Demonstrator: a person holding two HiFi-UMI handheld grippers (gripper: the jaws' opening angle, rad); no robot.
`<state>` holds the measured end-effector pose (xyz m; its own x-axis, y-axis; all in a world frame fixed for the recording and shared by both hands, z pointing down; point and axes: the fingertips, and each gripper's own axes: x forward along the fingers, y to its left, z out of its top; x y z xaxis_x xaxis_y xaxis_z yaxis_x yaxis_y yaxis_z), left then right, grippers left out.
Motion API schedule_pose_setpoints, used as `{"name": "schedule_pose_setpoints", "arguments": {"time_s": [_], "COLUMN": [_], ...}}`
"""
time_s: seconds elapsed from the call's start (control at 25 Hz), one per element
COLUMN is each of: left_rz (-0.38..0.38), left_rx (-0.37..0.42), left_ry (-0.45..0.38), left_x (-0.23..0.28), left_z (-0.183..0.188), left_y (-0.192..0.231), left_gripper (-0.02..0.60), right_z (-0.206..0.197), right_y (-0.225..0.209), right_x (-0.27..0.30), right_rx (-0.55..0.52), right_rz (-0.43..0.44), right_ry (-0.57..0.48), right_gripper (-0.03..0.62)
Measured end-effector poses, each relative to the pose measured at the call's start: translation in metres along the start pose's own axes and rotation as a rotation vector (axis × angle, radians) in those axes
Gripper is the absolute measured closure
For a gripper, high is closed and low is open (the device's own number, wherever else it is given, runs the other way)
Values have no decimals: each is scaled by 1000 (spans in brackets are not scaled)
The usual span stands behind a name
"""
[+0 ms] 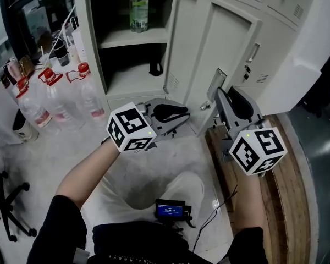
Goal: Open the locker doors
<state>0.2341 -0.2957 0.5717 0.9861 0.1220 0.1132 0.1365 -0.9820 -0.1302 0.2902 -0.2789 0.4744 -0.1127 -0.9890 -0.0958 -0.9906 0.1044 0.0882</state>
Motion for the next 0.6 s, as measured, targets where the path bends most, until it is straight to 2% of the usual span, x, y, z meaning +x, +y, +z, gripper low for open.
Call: {"name": "schedule_pose_setpoints", "arguments": {"time_s": [0.16, 0.28, 0.4, 0.6], "left_rz": [184, 299, 308, 297], "left_rx": [10, -29, -61, -59], "left_ry": [57, 89, 99, 111], "left_x": [-19, -28, -31, -32], "left_z": [-11, -17, -19, -22], "left_y": [41, 67, 73, 73], "left_gripper": [517, 517, 517, 517], "right_z": [-1, -3, -6, -7], "right_y": [-13, -25, -38, -51], "right_x": [1, 3, 5, 8], "right_rx": [13, 36, 55, 84], "right_rz": [-27, -44, -69, -95], "right_ry": [-3, -4, 0, 6], "right_gripper": [477, 479, 483, 487]}}
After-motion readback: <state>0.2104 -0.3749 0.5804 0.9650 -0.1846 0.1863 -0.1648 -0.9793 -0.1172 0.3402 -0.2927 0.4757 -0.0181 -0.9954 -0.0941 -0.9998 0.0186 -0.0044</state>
